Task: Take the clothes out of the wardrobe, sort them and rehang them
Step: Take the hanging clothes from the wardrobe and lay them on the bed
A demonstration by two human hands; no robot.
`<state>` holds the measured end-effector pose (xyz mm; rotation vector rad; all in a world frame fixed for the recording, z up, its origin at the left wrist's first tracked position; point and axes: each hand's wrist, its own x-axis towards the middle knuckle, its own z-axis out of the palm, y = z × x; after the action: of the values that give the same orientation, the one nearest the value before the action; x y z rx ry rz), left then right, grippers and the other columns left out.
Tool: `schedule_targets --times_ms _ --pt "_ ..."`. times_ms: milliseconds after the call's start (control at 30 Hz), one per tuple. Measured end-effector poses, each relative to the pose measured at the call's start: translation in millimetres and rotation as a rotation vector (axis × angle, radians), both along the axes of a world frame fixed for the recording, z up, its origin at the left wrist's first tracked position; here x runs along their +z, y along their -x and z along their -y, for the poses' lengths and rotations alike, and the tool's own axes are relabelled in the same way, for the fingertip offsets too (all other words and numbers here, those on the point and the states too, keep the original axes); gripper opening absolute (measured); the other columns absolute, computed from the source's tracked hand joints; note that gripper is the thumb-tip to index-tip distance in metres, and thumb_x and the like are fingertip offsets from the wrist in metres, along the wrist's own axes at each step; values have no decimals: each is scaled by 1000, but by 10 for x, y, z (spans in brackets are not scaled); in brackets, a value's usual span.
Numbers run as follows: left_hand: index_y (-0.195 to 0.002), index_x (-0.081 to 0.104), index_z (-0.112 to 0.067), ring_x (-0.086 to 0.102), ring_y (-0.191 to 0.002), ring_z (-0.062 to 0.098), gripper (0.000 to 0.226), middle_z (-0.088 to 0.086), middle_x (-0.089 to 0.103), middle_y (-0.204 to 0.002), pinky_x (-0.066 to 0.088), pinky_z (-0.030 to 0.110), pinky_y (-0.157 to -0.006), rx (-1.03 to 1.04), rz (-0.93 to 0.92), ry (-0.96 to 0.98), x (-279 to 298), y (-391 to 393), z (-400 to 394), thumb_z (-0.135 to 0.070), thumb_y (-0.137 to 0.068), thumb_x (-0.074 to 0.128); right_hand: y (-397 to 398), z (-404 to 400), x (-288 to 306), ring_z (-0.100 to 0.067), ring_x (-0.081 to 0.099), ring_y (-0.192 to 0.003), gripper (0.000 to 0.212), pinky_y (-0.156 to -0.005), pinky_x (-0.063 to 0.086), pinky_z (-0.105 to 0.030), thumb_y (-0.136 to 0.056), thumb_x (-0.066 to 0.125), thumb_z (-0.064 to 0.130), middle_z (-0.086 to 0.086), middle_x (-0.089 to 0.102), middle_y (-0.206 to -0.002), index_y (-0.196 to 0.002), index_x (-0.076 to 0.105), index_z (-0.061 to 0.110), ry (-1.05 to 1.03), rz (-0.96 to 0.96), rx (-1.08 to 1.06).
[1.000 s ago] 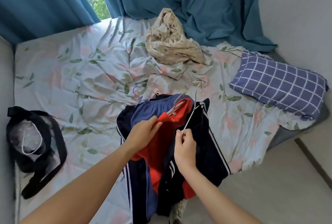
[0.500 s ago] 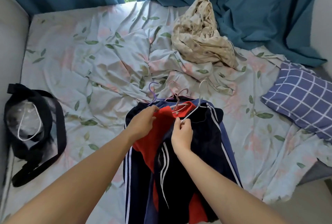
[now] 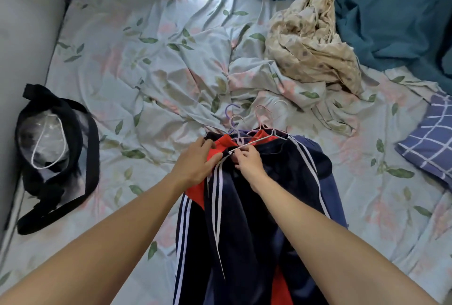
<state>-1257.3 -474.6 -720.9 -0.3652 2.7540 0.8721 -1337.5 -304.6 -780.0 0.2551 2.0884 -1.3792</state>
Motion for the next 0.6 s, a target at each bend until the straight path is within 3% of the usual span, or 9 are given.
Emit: schedule_targets --times_ms 100,200,367,600 --pt "-136 55 -24 56 -116 24 65 0 55 -127 48 45 -95 -88 31 162 29 -247 -26 -70 -98 30 -52 -101 115 -23 68 -115 44 -94 55 -37 -97 67 35 1 73 -116 -137 57 18 -56 66 242" --pt "-140 49 -26 55 -117 27 73 0 53 -129 48 45 -94 -108 71 242 143 -435 -63 -73 -93 20 -86 -240 352 -22 56 -133 71 -108 45 -34 -97 67 35 -2 59 -144 -160 37 21 -153 40 373" --pt "-144 48 -27 56 -118 29 68 1 56 -130 49 45 -95 -93 19 305 676 -696 -114 -72 -96 27 -261 -492 1099 -29 45 -142 61 -114 41 -45 -101 58 37 -6 54 -150 -158 38 24 -327 -217 529" --pt "-151 46 -29 55 -125 27 75 0 57 -136 46 46 -96 -233 -121 355 1847 -1058 -288 -75 -95 27 -1070 -1009 2437 -28 39 -143 62 -111 43 -50 -104 50 49 -1 52 -148 -158 36 24 -520 -421 454"
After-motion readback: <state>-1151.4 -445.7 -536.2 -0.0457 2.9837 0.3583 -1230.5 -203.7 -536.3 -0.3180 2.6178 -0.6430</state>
